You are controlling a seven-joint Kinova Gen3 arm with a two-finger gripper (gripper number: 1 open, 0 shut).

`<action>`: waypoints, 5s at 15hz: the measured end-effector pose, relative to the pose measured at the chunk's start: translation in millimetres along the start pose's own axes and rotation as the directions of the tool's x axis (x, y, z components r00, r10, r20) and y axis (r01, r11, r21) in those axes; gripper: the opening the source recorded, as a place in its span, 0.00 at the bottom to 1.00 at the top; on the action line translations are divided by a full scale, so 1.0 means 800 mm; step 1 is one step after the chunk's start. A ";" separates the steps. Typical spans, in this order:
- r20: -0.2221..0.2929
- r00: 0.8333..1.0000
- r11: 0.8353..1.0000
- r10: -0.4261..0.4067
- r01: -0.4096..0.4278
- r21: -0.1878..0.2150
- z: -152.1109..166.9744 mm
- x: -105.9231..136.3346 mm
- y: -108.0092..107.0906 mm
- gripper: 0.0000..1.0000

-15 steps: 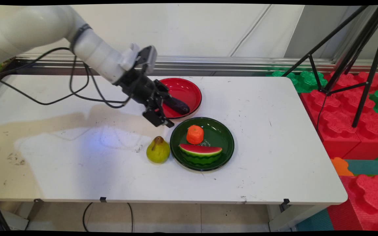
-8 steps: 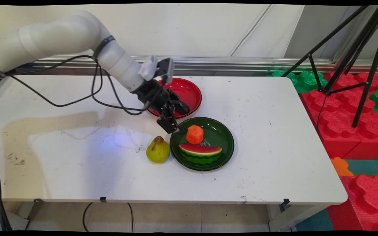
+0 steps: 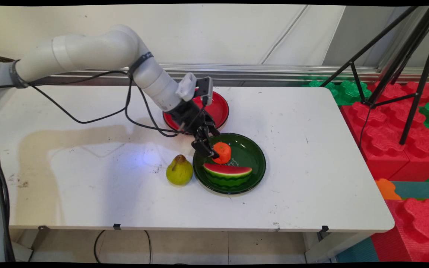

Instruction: Pick up the mandarin from the green plate, then place the picked object on the table

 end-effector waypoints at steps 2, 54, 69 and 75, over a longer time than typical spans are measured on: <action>0.006 1.000 1.000 -0.001 0.001 -0.001 0.008 0.002 -0.003 1.00; -0.122 0.992 0.996 -0.029 0.039 0.080 -0.178 -0.065 0.041 0.00; 0.016 0.996 0.992 -0.087 0.085 0.095 -0.218 -0.174 0.061 0.00; 0.067 0.990 0.989 -0.122 0.115 0.095 -0.199 -0.202 0.050 0.00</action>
